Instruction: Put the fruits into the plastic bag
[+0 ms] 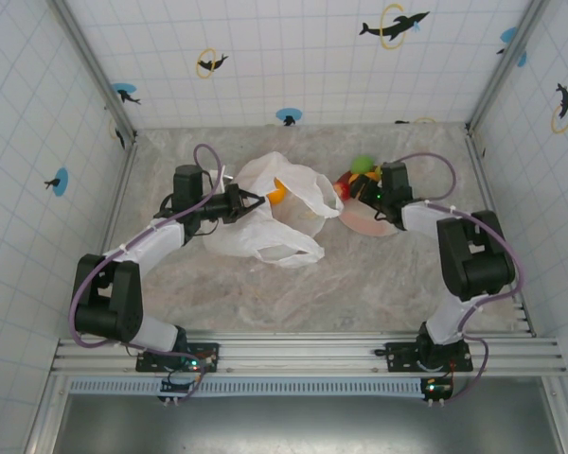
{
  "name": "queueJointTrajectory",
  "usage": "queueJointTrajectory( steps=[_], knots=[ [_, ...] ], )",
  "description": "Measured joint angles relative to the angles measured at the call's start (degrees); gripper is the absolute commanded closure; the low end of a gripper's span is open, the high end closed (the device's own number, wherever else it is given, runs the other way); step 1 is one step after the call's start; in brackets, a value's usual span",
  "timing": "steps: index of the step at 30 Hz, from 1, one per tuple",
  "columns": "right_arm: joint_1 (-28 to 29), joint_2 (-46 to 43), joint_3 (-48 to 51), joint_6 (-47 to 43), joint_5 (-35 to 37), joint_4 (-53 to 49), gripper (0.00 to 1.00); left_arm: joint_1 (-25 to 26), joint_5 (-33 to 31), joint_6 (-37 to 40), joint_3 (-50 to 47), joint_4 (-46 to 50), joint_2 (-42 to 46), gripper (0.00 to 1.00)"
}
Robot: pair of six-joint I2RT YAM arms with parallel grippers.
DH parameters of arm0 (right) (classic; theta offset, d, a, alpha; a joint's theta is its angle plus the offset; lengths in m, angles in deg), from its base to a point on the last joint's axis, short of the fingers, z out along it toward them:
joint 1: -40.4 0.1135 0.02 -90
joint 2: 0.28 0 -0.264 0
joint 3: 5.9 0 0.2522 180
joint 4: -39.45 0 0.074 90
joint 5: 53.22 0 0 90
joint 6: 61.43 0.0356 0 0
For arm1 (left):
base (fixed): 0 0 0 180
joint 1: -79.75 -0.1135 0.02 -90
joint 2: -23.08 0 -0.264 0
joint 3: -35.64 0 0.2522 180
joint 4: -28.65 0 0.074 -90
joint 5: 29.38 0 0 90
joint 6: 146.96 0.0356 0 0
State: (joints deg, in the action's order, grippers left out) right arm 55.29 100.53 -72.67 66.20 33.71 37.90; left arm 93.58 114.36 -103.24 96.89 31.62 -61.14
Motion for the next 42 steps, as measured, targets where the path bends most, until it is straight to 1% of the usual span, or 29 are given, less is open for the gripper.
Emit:
queueJointTrajectory(
  steps=[8, 20, 26, 31, 36, 42],
  knots=[
    [0.0, 5.14, -3.3, 1.36, -0.66, 1.29, 0.03, -0.07, 0.02, 0.0, 0.0, 0.0, 0.02, 1.0],
    [-0.39, 8.48, -5.4, 2.45, -1.51, 2.75, 0.11, -0.07, 0.02, 0.0, 0.0, 0.0, 0.02, 1.0],
    [-0.39, 9.81, -6.73, 2.82, -1.77, 2.95, 0.18, -0.07, 0.02, 0.0, 0.0, 0.0, 0.0, 1.0],
    [-0.68, 10.05, -6.99, 2.84, -1.9, 2.99, 0.27, -0.11, 0.02, 0.2, 0.0, 0.0, 0.0, 1.0],
    [-0.85, 10.05, -7.02, 2.8, -1.7, 2.97, 0.34, -0.37, 0.02, 0.5, 0.0, 0.0, 0.0, 1.0],
    [-1.05, 9.03, -6.16, 2.6, -1.75, 3.08, 0.35, -0.37, 0.02, 0.9, 0.0, 0.0, 0.0, 1.0]
  ],
)
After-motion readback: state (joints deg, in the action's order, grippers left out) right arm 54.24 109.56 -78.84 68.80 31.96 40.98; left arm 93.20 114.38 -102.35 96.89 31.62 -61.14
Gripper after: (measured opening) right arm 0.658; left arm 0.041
